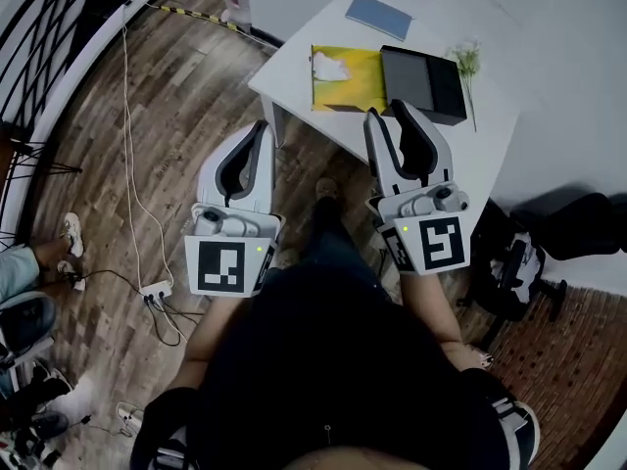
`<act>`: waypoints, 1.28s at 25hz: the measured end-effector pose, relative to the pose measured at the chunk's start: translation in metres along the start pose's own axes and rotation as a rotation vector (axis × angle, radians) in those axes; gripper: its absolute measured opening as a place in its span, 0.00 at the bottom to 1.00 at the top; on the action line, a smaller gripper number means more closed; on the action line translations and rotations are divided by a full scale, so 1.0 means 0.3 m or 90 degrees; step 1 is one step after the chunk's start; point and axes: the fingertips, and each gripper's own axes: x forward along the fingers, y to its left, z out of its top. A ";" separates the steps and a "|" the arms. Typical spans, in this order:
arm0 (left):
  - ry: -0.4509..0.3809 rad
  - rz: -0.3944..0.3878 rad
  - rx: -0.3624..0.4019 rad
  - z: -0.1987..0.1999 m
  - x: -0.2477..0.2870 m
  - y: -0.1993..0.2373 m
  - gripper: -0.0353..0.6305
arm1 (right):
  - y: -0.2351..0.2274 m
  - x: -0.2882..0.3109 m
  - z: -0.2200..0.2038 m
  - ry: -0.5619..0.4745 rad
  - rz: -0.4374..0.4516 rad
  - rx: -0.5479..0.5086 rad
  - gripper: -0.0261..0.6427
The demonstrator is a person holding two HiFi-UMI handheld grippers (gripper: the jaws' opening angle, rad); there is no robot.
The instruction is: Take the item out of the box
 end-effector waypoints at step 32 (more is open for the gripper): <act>0.066 0.142 0.047 -0.148 0.794 0.075 0.07 | -0.576 0.551 -0.386 0.081 0.192 0.056 0.25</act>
